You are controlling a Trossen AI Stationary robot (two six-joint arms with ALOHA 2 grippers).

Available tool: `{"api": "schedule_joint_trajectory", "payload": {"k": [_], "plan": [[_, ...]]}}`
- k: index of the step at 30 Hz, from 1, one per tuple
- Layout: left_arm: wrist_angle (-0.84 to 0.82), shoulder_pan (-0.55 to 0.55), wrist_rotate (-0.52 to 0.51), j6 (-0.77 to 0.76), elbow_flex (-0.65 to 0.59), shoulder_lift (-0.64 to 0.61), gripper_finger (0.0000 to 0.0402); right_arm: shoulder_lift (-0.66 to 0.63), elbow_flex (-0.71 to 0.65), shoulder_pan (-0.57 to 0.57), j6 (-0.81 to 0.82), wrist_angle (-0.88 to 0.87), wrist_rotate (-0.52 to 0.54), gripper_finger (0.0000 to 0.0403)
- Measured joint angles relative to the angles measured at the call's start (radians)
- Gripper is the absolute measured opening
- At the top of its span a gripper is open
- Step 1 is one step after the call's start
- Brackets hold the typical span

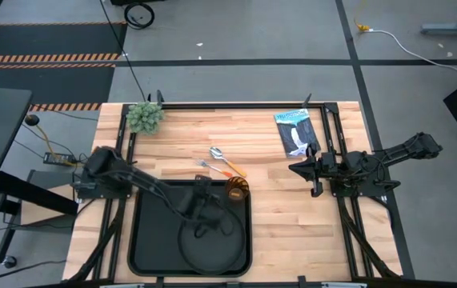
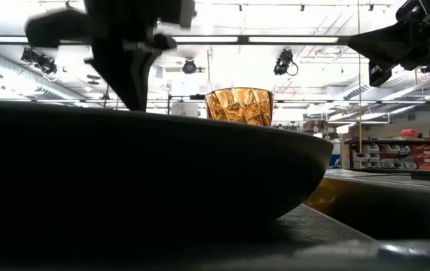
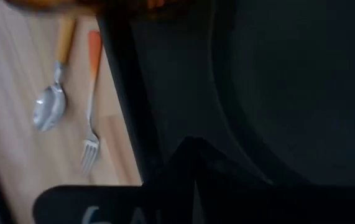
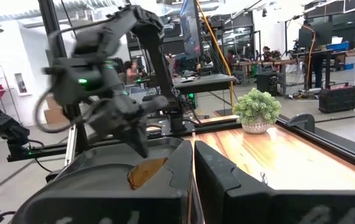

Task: Pick and place plate/cup/fork/spoon on tray
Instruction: Put the orange fork on the black tray on the left of the black plate

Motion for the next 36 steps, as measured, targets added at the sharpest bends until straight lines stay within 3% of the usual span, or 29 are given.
{"api": "schedule_joint_trajectory", "payload": {"k": [9, 15, 22, 29, 36], "plan": [[0.233, 0.194, 0.151, 0.156, -0.213, -0.070, 0.0008, 0.000, 0.000, 0.000, 0.000, 0.001, 0.000, 0.0023], [0.279, 0.349, 0.317, 0.255, -0.239, -0.075, 0.0008, 0.000, 0.000, 0.000, 0.000, 0.003, 0.000, 0.0023], [0.281, 0.495, 0.436, 0.423, -0.239, -0.075, 0.0008, 0.002, 0.000, 0.000, 0.000, 0.001, 0.000, 0.0023], [0.312, 0.585, 0.440, 0.471, -0.239, -0.073, 0.0017, 0.002, 0.000, 0.000, 0.000, 0.000, 0.000, 0.0023], [0.416, 0.603, 0.421, 0.484, -0.288, -0.073, 0.0097, 0.002, 0.000, 0.000, 0.000, 0.000, 0.000, 0.0023]]}}
